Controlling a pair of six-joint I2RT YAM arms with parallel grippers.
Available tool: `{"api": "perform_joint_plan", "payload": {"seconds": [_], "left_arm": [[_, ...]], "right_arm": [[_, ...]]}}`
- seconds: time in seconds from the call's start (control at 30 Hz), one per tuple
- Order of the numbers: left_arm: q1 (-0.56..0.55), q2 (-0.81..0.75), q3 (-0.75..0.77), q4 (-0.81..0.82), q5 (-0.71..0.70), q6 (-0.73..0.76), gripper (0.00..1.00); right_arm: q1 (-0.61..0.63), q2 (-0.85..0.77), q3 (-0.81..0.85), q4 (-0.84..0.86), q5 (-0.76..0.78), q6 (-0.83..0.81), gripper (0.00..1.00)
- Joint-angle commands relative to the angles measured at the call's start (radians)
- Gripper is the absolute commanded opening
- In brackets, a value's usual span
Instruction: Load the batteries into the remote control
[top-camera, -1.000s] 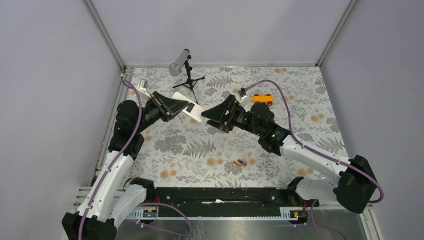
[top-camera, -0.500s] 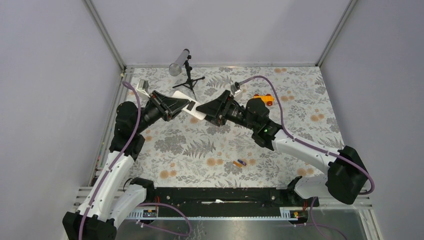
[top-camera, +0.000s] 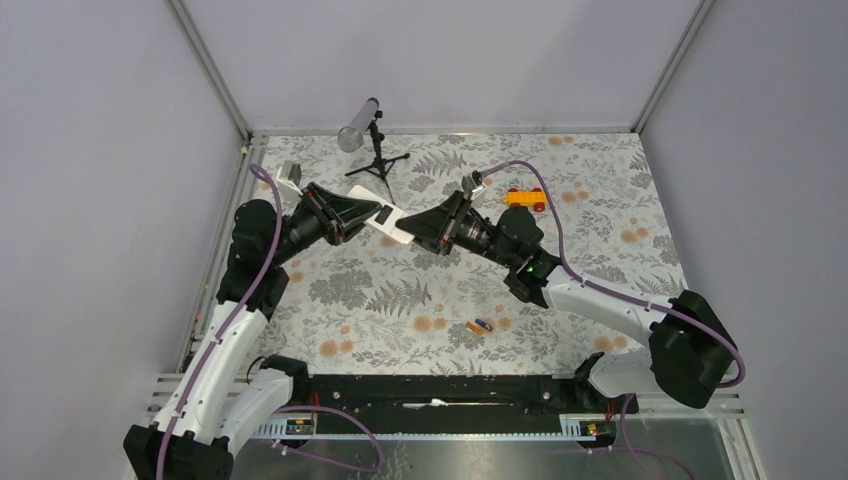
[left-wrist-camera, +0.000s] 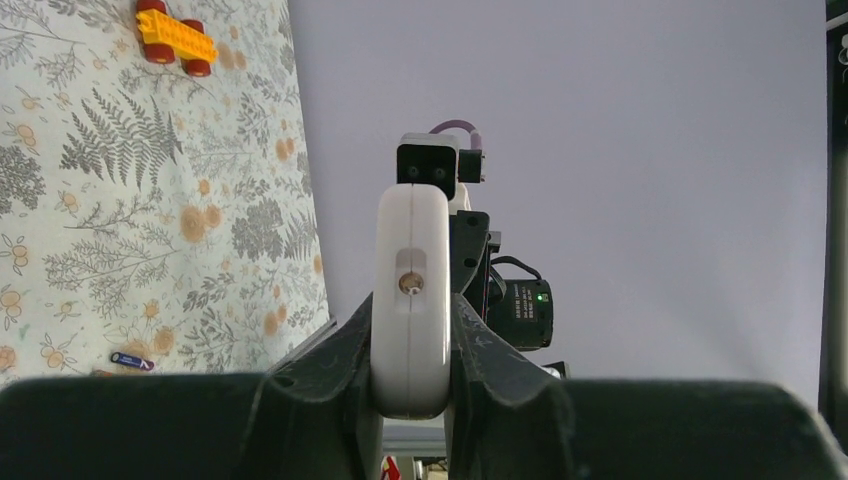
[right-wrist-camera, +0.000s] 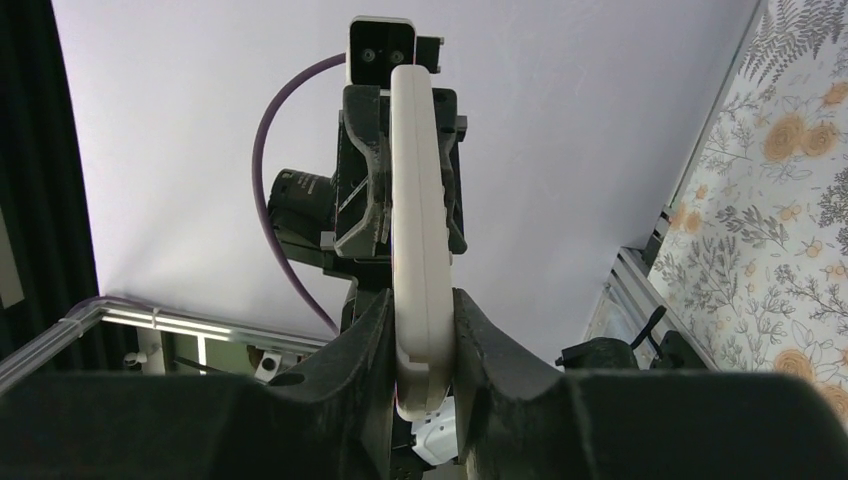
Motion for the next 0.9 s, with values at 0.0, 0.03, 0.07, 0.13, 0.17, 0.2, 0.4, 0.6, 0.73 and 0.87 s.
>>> {"api": "perform_joint_plan", "payload": {"seconds": [0.0, 0.03, 0.07, 0.13, 0.17, 0.2, 0.4, 0.6, 0.73, 0.87], "left_arm": [[0.021, 0.011, 0.098, 0.097, -0.026, -0.073, 0.00], [0.023, 0.017, 0.103, 0.101, -0.024, -0.081, 0.00], [0.024, 0.022, 0.106, 0.105, -0.020, -0.086, 0.00], [0.025, 0.028, 0.111, 0.106, -0.018, -0.091, 0.00], [0.026, 0.030, 0.111, 0.106, -0.018, -0.088, 0.00], [0.025, 0.031, 0.110, 0.102, -0.020, -0.083, 0.00], [0.025, 0.043, 0.091, 0.050, -0.022, 0.002, 0.00], [0.026, 0.052, 0.073, 0.038, -0.014, 0.068, 0.00], [0.025, 0.057, 0.094, -0.022, -0.027, 0.148, 0.00], [0.025, 0.061, 0.124, -0.103, -0.041, 0.253, 0.00]], "right_arm": [[-0.002, -0.019, -0.070, 0.022, -0.003, -0.043, 0.14], [-0.002, -0.019, -0.073, 0.032, -0.007, -0.044, 0.14], [-0.004, -0.018, -0.076, 0.046, -0.013, -0.044, 0.14], [-0.004, -0.015, -0.077, 0.066, -0.022, -0.043, 0.16], [-0.004, -0.013, -0.073, 0.065, -0.024, -0.043, 0.20], [-0.004, -0.013, -0.070, 0.063, -0.022, -0.043, 0.26], [-0.005, -0.001, 0.002, -0.072, 0.017, -0.046, 0.61], [-0.006, 0.018, 0.019, -0.104, 0.013, -0.041, 0.66], [-0.008, 0.015, 0.016, -0.130, 0.019, -0.048, 0.58], [-0.010, 0.000, 0.021, -0.179, 0.038, -0.077, 0.57]]}}
